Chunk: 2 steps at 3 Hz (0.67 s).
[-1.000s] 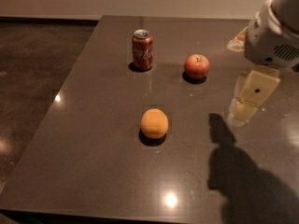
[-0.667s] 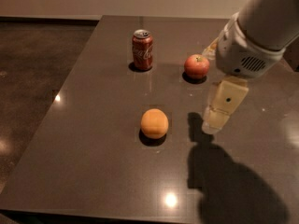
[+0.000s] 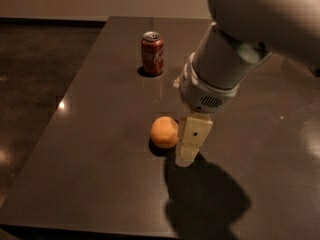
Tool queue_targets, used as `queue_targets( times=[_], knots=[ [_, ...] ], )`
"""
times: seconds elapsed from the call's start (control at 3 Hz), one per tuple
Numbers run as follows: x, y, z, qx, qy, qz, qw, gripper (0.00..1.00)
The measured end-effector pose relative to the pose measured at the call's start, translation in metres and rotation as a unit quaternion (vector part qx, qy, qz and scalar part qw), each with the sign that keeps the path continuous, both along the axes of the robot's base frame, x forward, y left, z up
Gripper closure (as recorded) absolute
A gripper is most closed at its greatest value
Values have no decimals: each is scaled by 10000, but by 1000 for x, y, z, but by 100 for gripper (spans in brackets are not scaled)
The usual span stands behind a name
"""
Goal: Move orange near apple
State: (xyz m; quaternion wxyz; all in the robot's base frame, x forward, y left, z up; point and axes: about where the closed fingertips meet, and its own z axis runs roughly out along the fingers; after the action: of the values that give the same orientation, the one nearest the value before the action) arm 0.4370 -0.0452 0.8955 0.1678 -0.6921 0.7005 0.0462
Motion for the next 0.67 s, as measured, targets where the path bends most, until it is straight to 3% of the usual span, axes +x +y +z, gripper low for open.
queue_targets(
  times=[0.67],
  knots=[
    [3,32,-47,-97,230,190,9995,3]
  ],
)
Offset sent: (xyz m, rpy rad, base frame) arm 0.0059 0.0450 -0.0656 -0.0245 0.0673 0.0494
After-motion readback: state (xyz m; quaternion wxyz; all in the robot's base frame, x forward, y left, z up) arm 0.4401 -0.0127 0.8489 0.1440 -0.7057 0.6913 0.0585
